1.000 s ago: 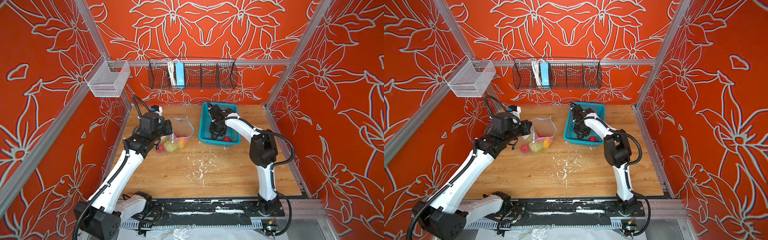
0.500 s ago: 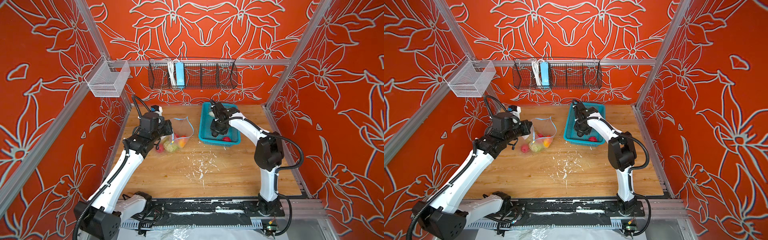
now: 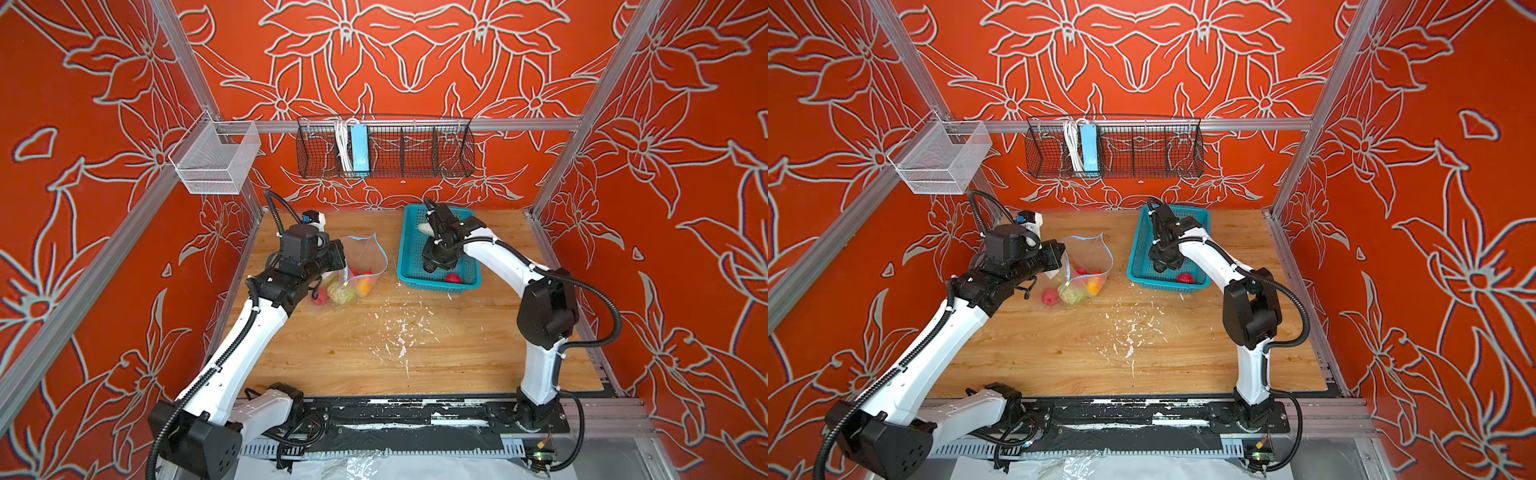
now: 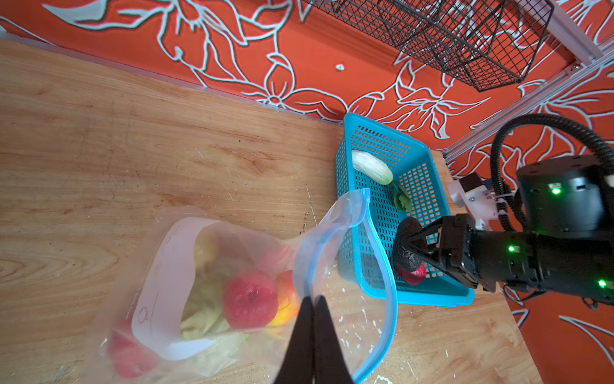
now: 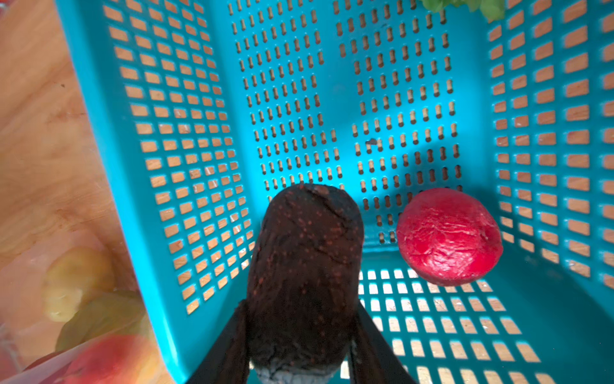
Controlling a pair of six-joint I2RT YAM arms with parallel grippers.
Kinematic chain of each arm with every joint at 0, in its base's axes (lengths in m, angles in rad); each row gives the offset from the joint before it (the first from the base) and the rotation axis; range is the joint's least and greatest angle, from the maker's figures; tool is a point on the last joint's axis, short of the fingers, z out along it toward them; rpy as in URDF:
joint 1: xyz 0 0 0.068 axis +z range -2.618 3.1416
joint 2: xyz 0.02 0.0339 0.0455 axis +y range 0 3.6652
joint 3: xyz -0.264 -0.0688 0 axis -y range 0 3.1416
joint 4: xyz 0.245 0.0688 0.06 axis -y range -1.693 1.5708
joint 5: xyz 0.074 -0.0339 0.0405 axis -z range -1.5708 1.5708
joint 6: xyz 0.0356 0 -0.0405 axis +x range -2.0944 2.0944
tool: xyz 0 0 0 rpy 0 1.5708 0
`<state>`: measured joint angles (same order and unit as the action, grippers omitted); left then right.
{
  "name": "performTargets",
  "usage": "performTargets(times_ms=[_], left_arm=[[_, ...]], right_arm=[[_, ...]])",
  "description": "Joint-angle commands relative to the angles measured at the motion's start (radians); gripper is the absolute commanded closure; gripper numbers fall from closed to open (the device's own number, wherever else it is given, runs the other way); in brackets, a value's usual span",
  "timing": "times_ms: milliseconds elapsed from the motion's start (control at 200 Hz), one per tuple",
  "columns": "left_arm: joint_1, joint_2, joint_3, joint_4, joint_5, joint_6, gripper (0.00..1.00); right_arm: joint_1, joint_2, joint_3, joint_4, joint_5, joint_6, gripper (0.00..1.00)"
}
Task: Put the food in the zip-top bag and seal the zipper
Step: 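Lift the dark potato with the right gripper over to the bag opening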
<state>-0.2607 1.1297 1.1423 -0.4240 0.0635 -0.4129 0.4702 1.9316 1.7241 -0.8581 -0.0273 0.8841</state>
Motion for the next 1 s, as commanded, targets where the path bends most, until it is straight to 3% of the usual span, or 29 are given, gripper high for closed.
performTargets(times_ms=[0, 450, 996], left_arm=[[0.009, 0.006, -0.003, 0.019, 0.013, -0.011, 1.00], [0.008, 0.005, -0.003, 0.019, 0.013, -0.009, 1.00], [0.008, 0.001, -0.006, 0.022, 0.019, -0.004, 1.00]], right_arm=[[-0.005, -0.060, -0.019, 0.036, -0.014, 0.034, 0.62], [0.017, -0.142, -0.021, 0.094, -0.076, 0.047, 0.63], [0.102, -0.134, 0.086, 0.128, -0.125, 0.019, 0.63]])
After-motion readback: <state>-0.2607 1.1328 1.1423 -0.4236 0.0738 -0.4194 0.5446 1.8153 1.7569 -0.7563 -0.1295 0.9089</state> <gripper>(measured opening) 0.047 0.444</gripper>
